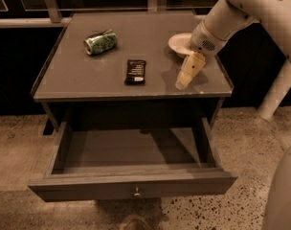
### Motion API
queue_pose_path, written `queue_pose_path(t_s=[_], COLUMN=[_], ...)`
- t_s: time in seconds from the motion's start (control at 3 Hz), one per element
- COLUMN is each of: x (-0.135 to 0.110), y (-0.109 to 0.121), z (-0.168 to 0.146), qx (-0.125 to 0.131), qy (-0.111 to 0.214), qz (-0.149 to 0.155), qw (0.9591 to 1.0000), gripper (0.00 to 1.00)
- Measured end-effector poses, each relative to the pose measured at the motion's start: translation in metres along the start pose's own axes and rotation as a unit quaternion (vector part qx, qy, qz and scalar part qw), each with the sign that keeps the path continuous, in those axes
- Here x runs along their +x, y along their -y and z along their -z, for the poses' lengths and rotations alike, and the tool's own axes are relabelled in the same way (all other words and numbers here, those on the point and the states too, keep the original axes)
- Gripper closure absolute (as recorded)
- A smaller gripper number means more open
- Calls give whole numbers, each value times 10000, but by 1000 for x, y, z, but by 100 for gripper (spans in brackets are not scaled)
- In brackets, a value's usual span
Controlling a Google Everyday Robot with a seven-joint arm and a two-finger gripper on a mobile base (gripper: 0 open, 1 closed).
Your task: Place rxbar chocolate into top drawer
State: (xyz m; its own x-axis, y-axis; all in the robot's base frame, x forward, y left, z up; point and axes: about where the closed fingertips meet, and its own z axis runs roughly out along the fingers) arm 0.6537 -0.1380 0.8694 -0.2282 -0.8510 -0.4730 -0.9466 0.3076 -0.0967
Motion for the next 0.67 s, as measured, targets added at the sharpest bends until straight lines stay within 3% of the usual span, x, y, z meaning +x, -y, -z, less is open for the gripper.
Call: queue_pose_path(t_s=[0.33, 0.67], x=[-30, -33], y=[16, 16], z=[-35, -37], qx=[-40, -53], qy=[63, 70], qz=[38, 53], qw=[10000, 9999], gripper=[0, 0])
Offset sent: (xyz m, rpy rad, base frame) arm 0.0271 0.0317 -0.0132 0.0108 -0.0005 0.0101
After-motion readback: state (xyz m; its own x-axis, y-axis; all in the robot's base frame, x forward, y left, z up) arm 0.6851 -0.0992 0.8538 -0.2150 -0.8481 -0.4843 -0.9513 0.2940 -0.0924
